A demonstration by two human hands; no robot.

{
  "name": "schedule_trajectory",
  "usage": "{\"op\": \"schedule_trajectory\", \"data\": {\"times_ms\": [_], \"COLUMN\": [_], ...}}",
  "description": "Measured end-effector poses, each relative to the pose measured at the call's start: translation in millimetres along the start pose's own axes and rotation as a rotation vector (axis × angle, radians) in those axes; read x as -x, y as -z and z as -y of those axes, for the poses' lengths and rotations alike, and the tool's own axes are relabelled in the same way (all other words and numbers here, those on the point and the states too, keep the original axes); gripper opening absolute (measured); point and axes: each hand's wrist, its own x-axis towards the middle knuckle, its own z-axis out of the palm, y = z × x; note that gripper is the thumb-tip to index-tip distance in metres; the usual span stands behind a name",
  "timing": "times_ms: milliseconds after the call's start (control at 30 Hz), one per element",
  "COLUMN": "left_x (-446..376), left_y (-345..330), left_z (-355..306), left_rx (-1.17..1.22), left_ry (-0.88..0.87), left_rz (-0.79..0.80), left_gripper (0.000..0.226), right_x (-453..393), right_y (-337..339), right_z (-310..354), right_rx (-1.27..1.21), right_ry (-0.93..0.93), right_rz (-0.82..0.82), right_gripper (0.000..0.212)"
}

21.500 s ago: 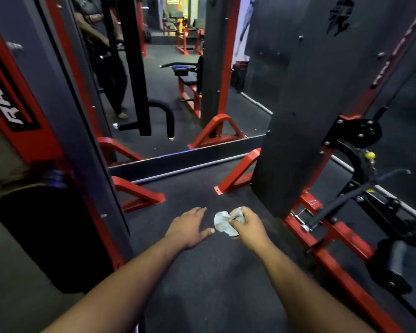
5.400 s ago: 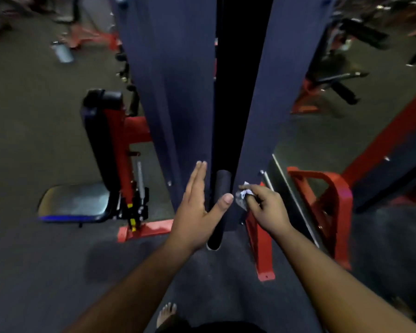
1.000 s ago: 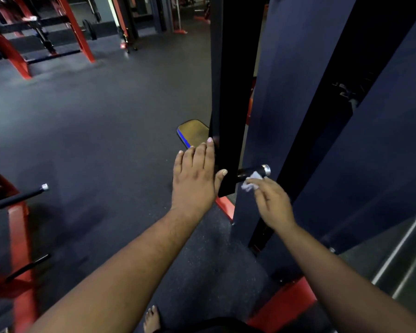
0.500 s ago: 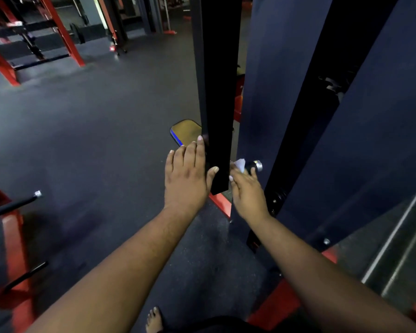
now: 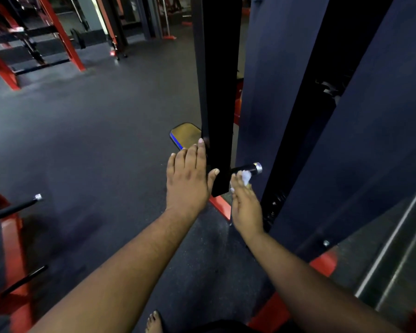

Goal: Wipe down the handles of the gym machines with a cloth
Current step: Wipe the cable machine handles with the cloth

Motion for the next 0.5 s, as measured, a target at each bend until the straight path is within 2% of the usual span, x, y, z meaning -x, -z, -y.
{"op": "schedule_trajectory", "data": {"times_ms": [67,133,233,300,400,500], "left_x": [0,1,2,1,0,0], "left_y": [0,0,0,0,-1,-3], "left_z": [2,3,0,-1,-1,2], "left_rx": [0.003,0.000,-0.008,-0.007,-0.009,-0.015], "left_ry": [-0.004,-0.012,-0.010,-0.010,-0.010,-0.008], "left_rz": [0.005,0.001,0.004,0.012,0.001,-0.013], "left_gripper": [0.074,0.074,0.074,0.074,0.074,0.074], "right_x": [10,4,-34,-56,-57,-40], "right_y": [5,21,44,44,27,20], "right_z": [0,-8,-19,-20,-8,12], "right_rx": [-0.090,-0.167,-0.060,0.105,0.254,0.150], "right_ry": [0.045,0.041,-0.061,-0.119,-0.017,0.111], "right_rz": [0.040,-0.033,-0.155,-0.077,0.006,0.029], "right_gripper": [0.046,0.042,0.036,0.034,0.035,0.041]}}
